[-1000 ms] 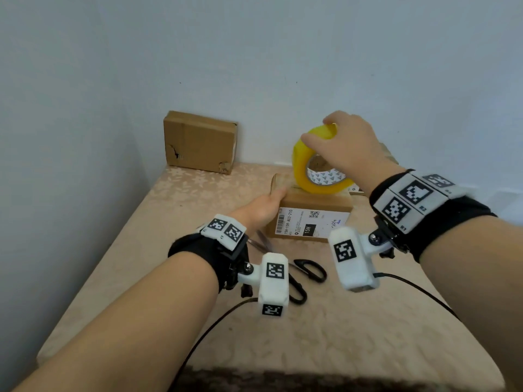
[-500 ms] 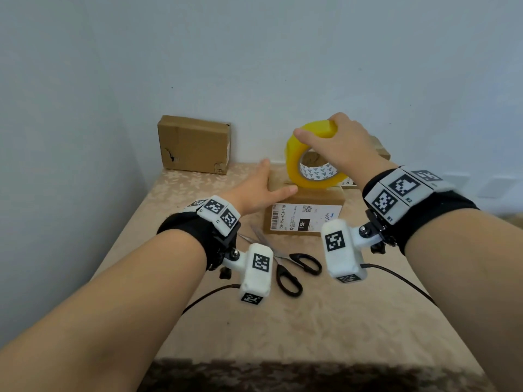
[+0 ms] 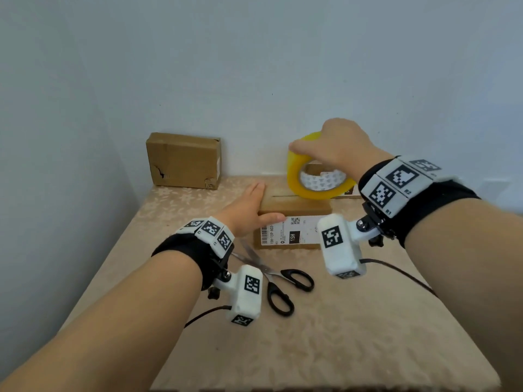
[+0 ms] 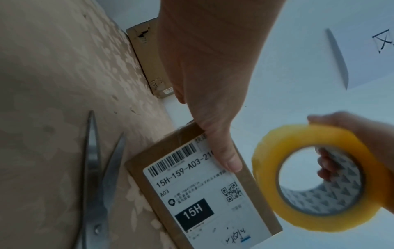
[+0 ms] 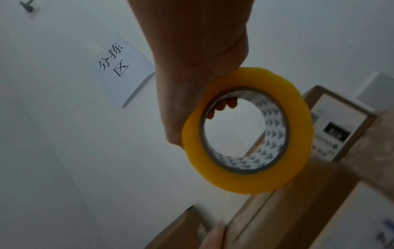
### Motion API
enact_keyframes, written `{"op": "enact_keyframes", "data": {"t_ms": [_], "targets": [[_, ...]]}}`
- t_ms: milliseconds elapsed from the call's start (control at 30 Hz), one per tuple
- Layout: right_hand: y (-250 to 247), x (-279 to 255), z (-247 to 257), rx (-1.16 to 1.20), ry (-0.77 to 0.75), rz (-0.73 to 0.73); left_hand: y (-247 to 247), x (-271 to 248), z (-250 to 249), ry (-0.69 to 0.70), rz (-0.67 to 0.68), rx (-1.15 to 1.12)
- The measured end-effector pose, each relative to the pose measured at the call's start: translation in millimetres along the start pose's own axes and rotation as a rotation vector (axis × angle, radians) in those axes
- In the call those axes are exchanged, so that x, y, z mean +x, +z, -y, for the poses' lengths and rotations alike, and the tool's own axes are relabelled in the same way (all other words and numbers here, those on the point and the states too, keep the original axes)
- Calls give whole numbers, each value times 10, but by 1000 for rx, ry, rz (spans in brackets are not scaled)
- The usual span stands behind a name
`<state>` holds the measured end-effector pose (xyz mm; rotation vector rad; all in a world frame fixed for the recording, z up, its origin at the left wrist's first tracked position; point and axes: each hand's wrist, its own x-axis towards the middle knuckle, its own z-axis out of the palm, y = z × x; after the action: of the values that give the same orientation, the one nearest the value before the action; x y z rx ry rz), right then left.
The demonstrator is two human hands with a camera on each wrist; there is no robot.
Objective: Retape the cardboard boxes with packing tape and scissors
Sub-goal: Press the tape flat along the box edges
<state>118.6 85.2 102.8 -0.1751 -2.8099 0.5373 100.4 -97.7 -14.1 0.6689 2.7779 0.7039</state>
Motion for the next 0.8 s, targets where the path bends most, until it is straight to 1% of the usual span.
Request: {"op": "enact_keyframes", "data": {"t_ms": [67, 133, 167, 200, 267, 300, 333, 367, 433, 500, 667, 733, 800], "targets": [[-6, 15, -139, -63, 38, 4, -25, -15, -30, 7, 15, 46], [4, -1, -242, -11, 42, -8, -51, -13, -64, 4, 42, 115], [-1, -21, -268, 50, 31, -42, -73, -23, -91, 6, 47, 165], [-11, -41, -285, 121, 15, -91, -102, -42, -123, 21, 31, 235], [-26, -81, -335, 213, -2, -148, -144, -85, -149, 87, -95, 395], [-24, -100, -375, 236, -2, -144, -157, -116, -156, 113, -164, 453], [-17, -126, -421, 266, 6, -131, -159, -157, -164, 132, -200, 496], [-16, -160, -454, 298, 20, -111, -147, -193, -164, 146, -206, 528], [4, -193, -475, 347, 26, -81, -99, -213, -154, 154, -178, 582], [31, -181, -440, 331, 7, -69, -47, -179, -162, 161, -153, 655], [102, -144, -364, 219, -35, -66, 71, -138, -331, 116, -113, 701], [108, -141, -347, 193, -45, -67, 135, -103, -403, 106, -76, 659], [122, -137, -338, 177, -48, -64, 141, -55, -437, 106, -85, 572]]}}
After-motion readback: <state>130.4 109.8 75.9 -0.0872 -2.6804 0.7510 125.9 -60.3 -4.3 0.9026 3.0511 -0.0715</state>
